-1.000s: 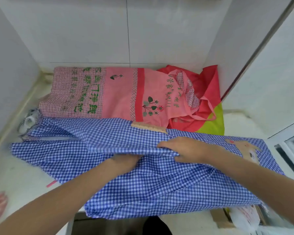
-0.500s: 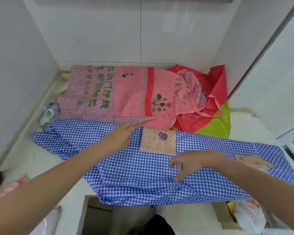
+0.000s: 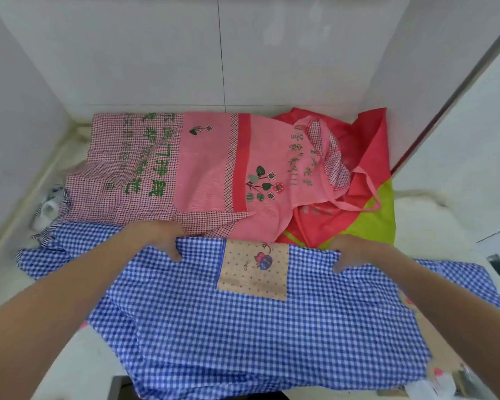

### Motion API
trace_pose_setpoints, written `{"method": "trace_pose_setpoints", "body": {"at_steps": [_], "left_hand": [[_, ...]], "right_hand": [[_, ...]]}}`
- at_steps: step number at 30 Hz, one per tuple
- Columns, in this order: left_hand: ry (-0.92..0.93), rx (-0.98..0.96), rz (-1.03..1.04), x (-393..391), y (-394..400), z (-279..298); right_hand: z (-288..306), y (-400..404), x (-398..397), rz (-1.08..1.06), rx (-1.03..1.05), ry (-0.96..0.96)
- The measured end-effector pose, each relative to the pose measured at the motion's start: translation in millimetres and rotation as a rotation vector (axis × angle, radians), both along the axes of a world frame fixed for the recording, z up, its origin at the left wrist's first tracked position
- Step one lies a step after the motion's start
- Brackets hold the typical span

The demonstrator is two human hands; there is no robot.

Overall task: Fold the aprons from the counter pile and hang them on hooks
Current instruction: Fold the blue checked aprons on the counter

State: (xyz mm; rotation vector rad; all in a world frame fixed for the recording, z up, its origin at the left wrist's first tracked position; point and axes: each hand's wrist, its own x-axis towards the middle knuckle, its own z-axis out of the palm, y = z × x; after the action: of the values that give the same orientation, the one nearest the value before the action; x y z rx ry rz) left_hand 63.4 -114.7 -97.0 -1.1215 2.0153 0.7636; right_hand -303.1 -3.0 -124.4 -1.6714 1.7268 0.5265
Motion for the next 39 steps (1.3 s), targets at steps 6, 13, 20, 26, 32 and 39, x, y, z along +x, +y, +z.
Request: {"method": "trace_pose_setpoints", "body": {"at_steps": [6,13,20,26,32,39], "left_hand": [[-0.005,-0.145,0.096,6,-49,56],[-0.037,-0.733,0.063,-6,-52,35],[0.049,-0.147,-0.105,5,20,-17],[0.04,-0.342,-0.245,18,63,-32],[0.267,-0.437,-0.069,7,53,-16],[0.322,-0.409,0.061,4,36,12]], "right_hand": [[60,-71,-5,0.019,-0.025,-0.072],[43,-118,27,-0.057,-0.513,0.339],[30,-40,96,0.49,-0.271,-0.224],[-6,5,116,0.563,-0.356,0.059],[-5,-10,114,0.402,-0.221,-0.127],[3,-12,135,0.234,-0.157,-0.147]]}}
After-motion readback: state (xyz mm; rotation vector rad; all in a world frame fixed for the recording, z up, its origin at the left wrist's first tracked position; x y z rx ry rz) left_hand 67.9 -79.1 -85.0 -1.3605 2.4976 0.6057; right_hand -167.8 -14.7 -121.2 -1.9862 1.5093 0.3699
